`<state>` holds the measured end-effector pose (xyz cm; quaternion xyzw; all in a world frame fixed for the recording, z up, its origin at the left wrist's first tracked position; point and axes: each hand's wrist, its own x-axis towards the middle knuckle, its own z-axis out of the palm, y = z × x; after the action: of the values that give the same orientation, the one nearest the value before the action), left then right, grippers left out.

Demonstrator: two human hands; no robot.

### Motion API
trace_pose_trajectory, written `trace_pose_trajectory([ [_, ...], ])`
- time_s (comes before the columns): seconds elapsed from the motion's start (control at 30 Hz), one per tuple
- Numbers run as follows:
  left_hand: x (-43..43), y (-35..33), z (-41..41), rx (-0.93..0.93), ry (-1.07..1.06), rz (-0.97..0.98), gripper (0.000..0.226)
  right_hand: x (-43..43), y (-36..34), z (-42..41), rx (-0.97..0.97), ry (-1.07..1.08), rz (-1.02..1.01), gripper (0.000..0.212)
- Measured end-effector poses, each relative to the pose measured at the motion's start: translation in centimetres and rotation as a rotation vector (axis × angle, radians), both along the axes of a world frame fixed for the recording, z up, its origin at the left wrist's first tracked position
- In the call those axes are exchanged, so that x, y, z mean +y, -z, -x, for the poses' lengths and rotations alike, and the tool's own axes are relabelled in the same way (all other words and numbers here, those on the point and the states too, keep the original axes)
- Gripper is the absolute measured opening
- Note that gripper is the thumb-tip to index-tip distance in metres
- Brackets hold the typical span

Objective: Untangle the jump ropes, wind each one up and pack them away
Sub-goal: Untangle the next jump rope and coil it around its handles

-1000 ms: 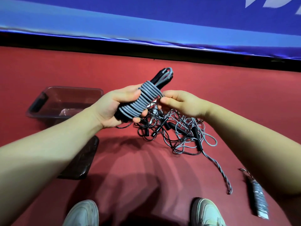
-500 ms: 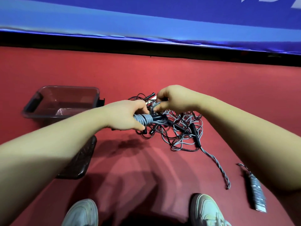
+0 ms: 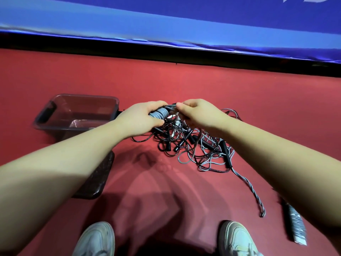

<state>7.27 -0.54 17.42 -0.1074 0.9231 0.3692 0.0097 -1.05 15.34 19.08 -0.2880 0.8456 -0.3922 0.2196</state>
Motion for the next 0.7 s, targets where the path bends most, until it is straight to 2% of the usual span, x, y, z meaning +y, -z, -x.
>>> trace_pose_trajectory([
  [0.07, -0.1, 0.0, -0.1, 0.054, -0.015, -0.046, 0.047, 0.2, 0.6, 0.0, -0.215, 0.022, 0.137, 0.029],
  [0.13, 0.0, 0.3, -0.2, 0.094, -0.031, -0.149, 0.041, 0.8, 1.2, 0.0, -0.324, -0.038, 0.182, 0.024],
  [0.2, 0.3, 0.8, -0.3, 0.103, -0.059, -0.303, 0.042, 1.2, 2.0, 0.1, -0.272, -0.109, 0.139, 0.02],
  [0.27, 0.5, 0.9, -0.4, 0.087, -0.11, -0.524, 0.048, 1.3, 2.6, 0.4, -0.071, -0.095, 0.078, 0.027],
  [0.33, 0.6, 0.8, -0.3, 0.094, -0.135, -0.711, 0.051, 1.2, 2.9, 0.4, -0.001, -0.037, 0.16, 0.025],
  [0.4, 1.0, 0.5, 0.0, 0.128, -0.112, -0.771, 0.05, 1.2, 3.2, 0.1, -0.137, -0.035, 0.313, 0.024],
  [0.47, 1.4, 0.4, 0.0, 0.174, -0.102, -0.753, 0.05, 0.9, 3.7, -0.1, -0.259, -0.097, 0.39, 0.028],
  [0.53, 1.6, 0.5, 0.0, 0.201, -0.093, -0.792, 0.052, 0.6, 3.9, 0.0, -0.213, -0.146, 0.365, 0.029],
  [0.7, 0.6, 0.2, -0.2, 0.187, 0.059, -1.091, 0.051, 1.3, 2.4, 1.0, 0.027, -0.198, 0.27, 0.031],
])
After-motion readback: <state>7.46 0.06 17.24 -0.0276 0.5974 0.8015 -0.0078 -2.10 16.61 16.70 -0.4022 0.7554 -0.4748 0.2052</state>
